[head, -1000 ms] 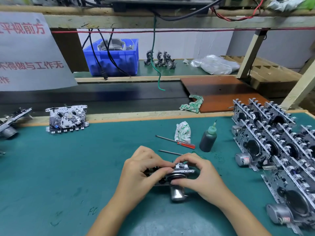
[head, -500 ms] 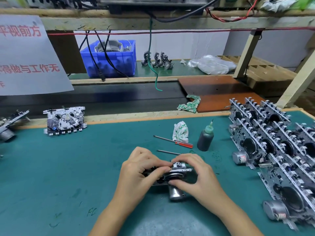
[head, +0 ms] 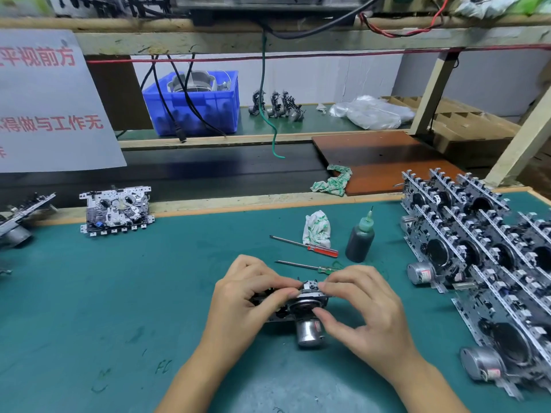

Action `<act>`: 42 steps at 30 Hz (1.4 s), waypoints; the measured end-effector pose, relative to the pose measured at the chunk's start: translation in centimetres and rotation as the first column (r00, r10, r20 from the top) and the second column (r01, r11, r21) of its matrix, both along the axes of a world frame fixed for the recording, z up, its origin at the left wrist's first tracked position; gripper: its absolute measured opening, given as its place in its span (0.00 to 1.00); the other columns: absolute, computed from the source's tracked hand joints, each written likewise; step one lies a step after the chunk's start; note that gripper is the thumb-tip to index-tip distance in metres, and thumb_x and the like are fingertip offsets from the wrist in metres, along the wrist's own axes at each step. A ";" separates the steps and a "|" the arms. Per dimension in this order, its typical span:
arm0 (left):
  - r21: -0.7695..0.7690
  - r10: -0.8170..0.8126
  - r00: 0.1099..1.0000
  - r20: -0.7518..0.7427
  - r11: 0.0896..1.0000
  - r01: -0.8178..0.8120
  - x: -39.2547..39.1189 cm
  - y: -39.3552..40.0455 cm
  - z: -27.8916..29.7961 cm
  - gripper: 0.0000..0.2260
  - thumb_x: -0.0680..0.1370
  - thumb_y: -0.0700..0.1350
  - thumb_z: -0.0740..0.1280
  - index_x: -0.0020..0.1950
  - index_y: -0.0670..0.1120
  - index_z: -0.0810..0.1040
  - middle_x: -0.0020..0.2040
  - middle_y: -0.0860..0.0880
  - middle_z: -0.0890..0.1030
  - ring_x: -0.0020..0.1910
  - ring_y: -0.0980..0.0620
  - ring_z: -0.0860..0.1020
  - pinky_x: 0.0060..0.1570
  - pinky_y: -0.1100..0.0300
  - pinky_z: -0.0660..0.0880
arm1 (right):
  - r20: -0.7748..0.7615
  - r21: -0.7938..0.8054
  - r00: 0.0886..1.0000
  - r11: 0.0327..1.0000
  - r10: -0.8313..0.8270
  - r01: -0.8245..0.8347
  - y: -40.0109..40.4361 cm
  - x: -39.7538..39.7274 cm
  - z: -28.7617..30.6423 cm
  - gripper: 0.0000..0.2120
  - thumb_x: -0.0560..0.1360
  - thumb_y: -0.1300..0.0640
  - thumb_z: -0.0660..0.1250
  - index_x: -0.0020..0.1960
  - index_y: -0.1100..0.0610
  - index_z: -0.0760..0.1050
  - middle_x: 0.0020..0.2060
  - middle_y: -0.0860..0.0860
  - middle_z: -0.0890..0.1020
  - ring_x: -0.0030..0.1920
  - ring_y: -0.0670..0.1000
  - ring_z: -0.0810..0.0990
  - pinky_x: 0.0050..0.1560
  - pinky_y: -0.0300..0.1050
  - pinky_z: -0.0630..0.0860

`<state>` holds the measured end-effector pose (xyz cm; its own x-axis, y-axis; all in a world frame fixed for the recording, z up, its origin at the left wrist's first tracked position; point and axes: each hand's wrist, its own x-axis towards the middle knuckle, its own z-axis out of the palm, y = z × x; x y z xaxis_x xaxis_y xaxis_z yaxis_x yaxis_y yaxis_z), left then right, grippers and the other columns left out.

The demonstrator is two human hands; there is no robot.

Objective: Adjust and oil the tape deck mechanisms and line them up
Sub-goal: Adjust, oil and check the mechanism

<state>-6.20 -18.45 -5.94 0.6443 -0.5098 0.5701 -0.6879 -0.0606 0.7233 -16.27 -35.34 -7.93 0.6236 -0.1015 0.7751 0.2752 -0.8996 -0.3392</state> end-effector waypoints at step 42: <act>-0.002 -0.004 0.999 0.051 1.000 0.004 0.1 0.0 -0.1 0.06 0.71 0.51 0.69 0.45 0.55 0.85 0.37 0.57 0.81 0.42 0.56 0.75 0.42 0.65 0.71 | -0.329 0.702 0.853 0.709 0.404 -0.065 0.3 1.2 0.2 0.15 0.62 0.54 0.75 0.47 0.46 0.79 0.47 0.47 0.82 0.52 0.49 0.79 0.59 0.53 0.73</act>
